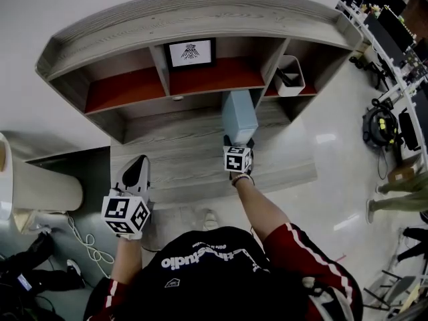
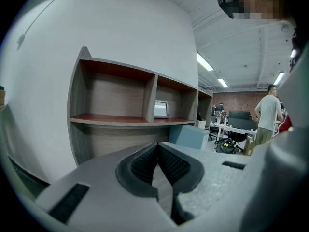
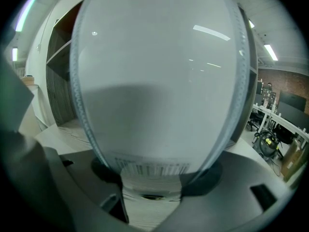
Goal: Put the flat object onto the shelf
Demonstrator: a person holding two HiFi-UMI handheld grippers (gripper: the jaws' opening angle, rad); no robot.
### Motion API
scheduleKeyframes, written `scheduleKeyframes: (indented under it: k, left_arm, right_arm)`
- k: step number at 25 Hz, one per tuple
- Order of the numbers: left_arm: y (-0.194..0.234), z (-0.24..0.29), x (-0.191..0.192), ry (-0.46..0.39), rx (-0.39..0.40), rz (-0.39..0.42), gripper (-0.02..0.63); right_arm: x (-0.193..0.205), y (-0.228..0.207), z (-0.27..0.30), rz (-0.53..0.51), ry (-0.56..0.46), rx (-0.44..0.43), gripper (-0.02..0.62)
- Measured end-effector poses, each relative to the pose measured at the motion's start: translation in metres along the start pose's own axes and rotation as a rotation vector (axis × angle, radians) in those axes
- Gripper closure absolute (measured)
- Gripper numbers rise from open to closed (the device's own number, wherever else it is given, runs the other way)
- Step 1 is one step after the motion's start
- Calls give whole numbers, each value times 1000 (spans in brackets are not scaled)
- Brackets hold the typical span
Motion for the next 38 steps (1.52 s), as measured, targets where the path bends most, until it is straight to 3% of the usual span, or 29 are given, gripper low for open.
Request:
scheduleKeyframes:
  k: [15, 38]
  left_arm:
    - [-2, -7, -4, -27, 23, -7, 600]
    - [-14, -113, -14, -76, 56, 10, 600]
  right_arm:
    - [4, -7, -18, -20, -14, -19, 245]
    - [4, 3, -126, -2, -68, -5, 242]
Point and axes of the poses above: the fingertips, and each gripper's own axes: z forward along the fingers, y to its left, x out of its underside, the point moved 7 cm from there along -z, backward along the fingers, and after that the axes turned 7 degrees about -y, right-handed, at the moved point
